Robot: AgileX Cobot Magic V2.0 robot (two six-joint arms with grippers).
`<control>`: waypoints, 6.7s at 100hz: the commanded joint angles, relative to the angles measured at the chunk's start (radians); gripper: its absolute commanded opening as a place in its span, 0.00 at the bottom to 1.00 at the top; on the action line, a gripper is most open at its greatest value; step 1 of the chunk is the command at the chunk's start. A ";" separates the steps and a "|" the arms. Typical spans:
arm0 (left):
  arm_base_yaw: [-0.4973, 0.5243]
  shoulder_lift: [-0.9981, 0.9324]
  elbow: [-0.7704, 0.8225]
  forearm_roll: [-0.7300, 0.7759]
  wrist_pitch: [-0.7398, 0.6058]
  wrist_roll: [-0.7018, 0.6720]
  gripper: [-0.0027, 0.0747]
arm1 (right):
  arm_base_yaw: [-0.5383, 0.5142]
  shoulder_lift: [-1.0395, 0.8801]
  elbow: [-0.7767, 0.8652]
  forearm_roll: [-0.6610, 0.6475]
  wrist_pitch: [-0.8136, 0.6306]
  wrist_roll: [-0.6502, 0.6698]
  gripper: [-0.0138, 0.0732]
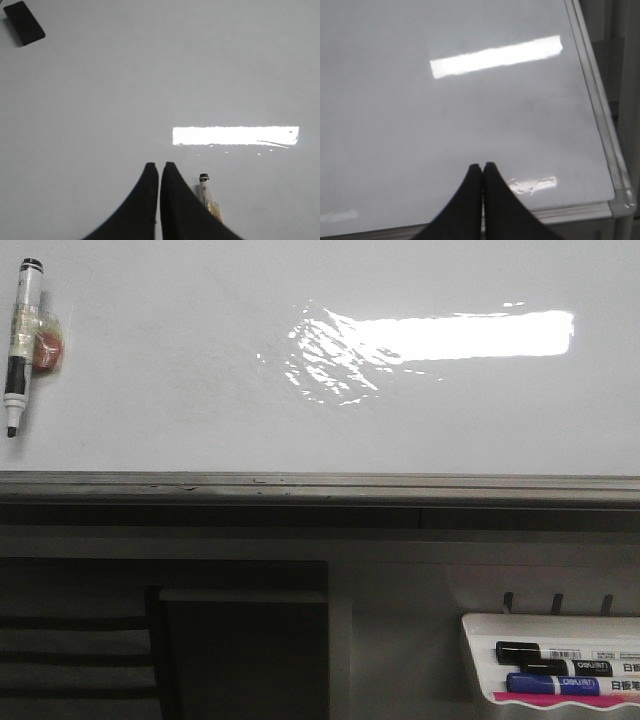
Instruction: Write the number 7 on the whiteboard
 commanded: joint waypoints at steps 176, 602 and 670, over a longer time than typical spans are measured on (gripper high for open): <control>0.006 0.534 -0.304 -0.031 0.212 -0.012 0.70 | -0.003 0.615 -0.387 0.096 0.170 -0.303 0.65; -0.701 1.186 -0.760 -0.229 0.811 0.756 0.01 | 0.630 1.315 -0.938 0.988 0.655 -1.437 0.62; -0.701 1.186 -0.760 -0.229 0.804 0.756 0.01 | 0.632 1.322 -0.951 0.987 0.691 -1.451 0.42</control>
